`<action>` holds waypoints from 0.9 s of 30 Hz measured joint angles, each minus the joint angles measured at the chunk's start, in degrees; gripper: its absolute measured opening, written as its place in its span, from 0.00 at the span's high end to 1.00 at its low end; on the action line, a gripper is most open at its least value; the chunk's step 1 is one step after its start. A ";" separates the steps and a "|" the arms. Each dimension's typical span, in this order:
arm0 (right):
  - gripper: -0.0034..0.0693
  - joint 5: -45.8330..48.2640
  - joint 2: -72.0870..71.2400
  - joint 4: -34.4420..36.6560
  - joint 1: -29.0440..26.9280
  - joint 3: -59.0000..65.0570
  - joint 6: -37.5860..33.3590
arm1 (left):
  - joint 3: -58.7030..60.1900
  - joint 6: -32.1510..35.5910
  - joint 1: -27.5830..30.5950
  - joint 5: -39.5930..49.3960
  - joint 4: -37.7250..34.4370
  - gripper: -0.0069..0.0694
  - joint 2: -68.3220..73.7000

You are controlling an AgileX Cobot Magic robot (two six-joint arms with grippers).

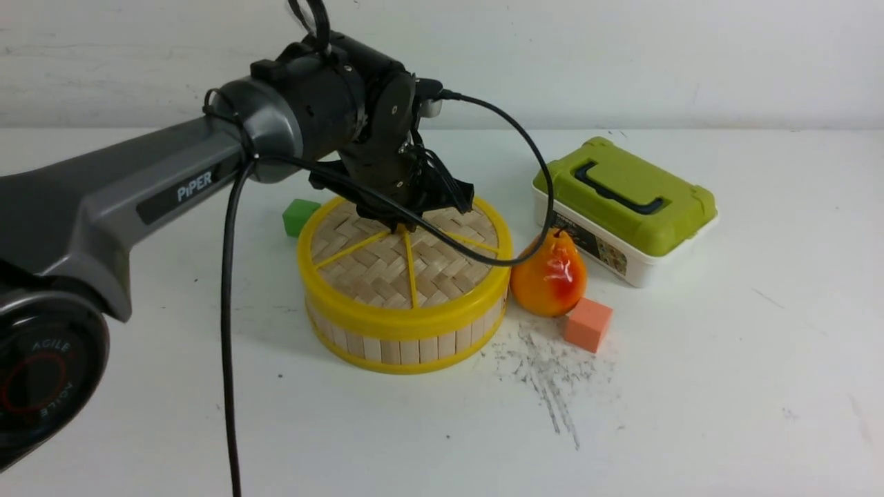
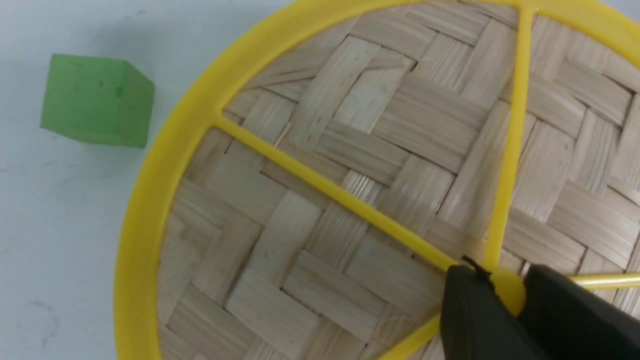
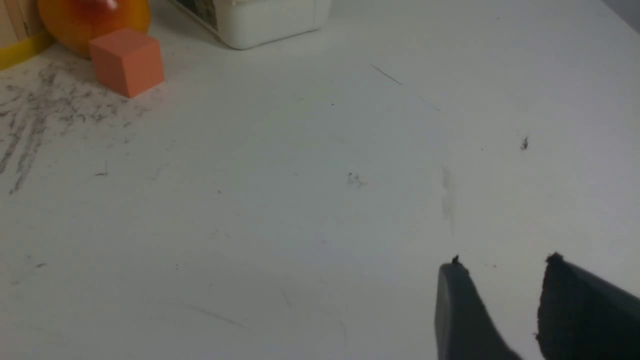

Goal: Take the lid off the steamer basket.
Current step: Use the left arm to lift the lid of the steamer, then use the left arm to place the steamer lid on the table

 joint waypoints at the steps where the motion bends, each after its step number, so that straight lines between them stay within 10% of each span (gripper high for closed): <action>1: 0.62 0.00 0.00 0.00 0.00 0.00 0.00 | -0.40 0.00 0.00 0.14 0.06 0.78 -0.22; 12: 0.62 0.00 0.00 0.00 0.00 0.00 0.00 | -1.19 -0.12 2.20 0.49 2.56 0.78 -13.12; 27: 0.62 0.00 0.00 0.00 0.00 0.00 0.00 | 9.76 2.86 26.83 4.01 0.61 0.78 -19.33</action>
